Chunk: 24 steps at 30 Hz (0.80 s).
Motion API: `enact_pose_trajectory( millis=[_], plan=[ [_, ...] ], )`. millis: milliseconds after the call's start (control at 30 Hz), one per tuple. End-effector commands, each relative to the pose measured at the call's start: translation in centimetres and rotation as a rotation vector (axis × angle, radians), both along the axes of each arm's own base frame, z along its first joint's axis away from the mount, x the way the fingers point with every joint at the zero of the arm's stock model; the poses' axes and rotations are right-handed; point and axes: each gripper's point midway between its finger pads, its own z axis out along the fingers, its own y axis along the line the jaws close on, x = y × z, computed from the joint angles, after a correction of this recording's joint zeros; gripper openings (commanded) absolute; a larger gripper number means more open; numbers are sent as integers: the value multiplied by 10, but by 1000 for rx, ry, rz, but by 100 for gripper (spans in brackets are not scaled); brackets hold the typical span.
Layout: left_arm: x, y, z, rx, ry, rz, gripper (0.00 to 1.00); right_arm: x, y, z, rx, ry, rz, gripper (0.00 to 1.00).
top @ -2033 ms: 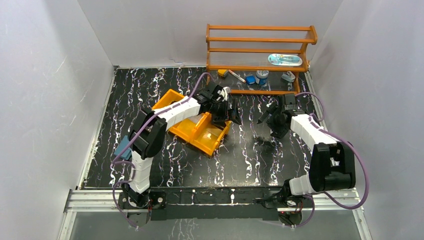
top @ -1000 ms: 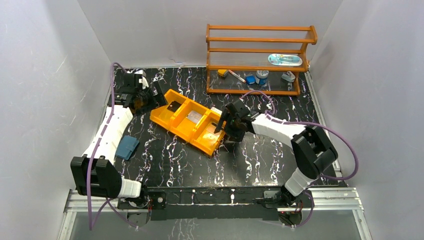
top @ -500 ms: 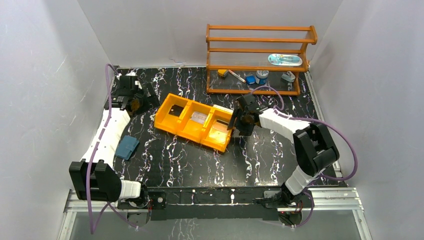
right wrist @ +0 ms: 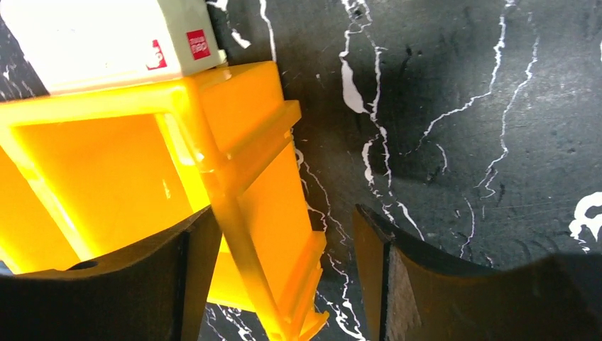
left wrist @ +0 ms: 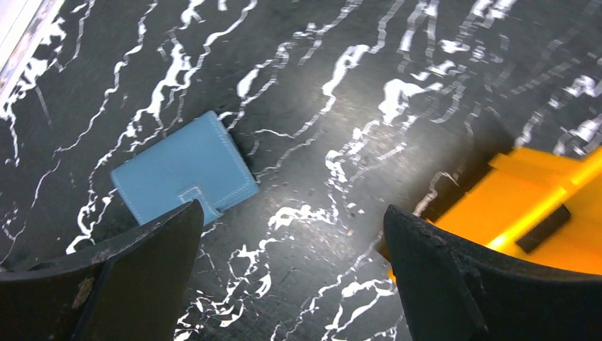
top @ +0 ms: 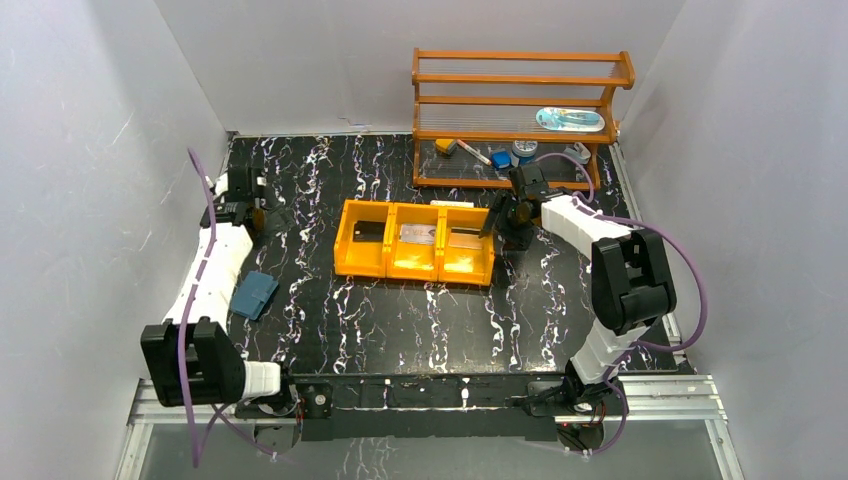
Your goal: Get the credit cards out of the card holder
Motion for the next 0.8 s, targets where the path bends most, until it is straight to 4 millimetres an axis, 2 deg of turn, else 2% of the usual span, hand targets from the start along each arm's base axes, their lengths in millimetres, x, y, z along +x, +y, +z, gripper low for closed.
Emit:
enact_pose_trajectory(
  millis=[0,233,433,600,767],
  plan=[
    [-20,29,-26,-9,109,154,98,6,13,26,41,-54,100,78],
    [-43,64,-73,-62,240,326,98,-3,19,44,87,-68,159,87],
    [-32,82,-100,-63,281,320,98,-15,14,52,82,-76,165,88],
    [-25,76,-120,-109,325,258,98,-21,11,54,76,-92,182,89],
    [-40,55,-144,-209,388,247,98,-20,15,44,88,-60,210,87]
  ],
)
